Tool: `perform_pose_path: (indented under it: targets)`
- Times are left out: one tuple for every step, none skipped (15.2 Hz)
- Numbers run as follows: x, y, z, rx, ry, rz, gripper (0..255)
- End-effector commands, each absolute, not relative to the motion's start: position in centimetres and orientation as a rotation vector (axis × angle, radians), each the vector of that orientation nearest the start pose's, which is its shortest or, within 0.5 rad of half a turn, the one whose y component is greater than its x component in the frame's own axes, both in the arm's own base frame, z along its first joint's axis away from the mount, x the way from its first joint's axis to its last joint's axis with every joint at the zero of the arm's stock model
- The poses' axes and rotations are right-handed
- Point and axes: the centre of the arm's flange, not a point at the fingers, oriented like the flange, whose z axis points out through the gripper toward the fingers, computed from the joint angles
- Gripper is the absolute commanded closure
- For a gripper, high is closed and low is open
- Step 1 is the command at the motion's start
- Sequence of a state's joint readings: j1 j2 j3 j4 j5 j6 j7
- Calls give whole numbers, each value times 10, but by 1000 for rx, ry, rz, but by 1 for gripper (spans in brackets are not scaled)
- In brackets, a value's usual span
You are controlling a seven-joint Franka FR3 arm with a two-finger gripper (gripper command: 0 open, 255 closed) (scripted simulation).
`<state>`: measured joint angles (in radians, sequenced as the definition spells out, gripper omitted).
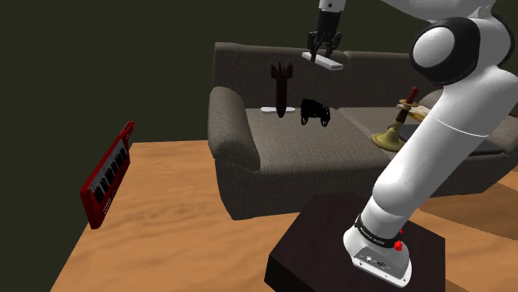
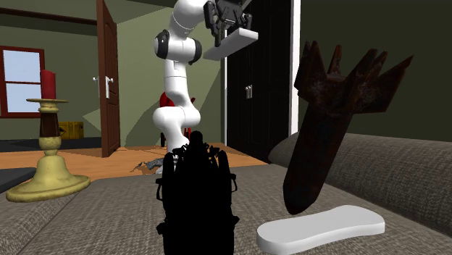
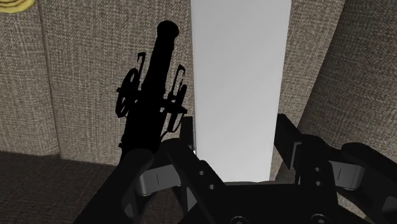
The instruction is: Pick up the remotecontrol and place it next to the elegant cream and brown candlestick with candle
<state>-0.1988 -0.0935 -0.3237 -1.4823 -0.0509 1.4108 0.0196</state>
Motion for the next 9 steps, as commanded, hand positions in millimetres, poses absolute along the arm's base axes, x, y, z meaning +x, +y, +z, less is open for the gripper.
perform_pose_path:
  targets:
    - [416, -290, 700, -3047, 857, -18, 255]
    - [408, -300, 700, -3047, 857, -18, 255]
    - [400, -311, 700, -3047, 857, -18, 255]
    - [392, -321, 700, -3047, 857, -18, 255]
    - [384, -332, 700, -3047, 857, -18, 255]
    - [376, -342, 700, -3047, 857, -18, 255]
    - [368, -353, 701, -3047, 857, -18, 255]
    - [360, -364, 701, -3047, 857, -18, 255]
    - [352, -374, 701, -3047, 857, -18, 255]
